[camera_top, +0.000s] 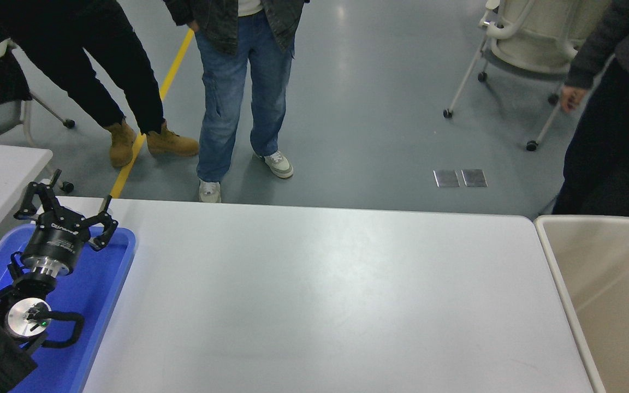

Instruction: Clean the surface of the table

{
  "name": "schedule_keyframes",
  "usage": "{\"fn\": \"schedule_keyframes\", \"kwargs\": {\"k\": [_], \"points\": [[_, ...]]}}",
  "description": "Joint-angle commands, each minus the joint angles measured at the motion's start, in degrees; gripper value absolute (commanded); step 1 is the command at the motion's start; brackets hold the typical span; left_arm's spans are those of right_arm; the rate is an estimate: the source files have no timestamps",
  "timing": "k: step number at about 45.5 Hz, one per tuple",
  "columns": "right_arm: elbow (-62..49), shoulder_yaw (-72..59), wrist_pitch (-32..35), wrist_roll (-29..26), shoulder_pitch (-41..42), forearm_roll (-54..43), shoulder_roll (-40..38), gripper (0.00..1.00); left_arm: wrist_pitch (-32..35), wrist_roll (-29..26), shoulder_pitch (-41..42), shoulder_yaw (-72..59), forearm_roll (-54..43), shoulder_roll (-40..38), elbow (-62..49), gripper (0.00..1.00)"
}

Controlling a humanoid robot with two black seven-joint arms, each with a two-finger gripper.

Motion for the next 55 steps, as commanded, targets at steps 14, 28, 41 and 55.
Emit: {"fn": "schedule_keyframes", "kwargs": {"k": [14,28,41,55], "points": [[18.9,26.0,-1.5,0.4,-5.9,0.0,10.7,1.0,0.0,0.0,0.0,0.0,0.0,0.0,0.0,1.0],[16.6,36.3,-1.7,3.7,-10.3,0.0,26.0,1.0,0.0,0.0,0.0,0.0,0.0,0.0,0.0,1.0],[9.0,39.5,-1.7,7.3,-11.3,0.0,38.6,1.0,-0.1,0.0,0.0,0.0,0.0,0.0,0.0,1.0],[5.7,39.2,-1.7,7.7,-11.4,0.0,38.8,1.0,-0.1,0.0,0.0,0.0,0.0,0.0,0.0,1.0]]}}
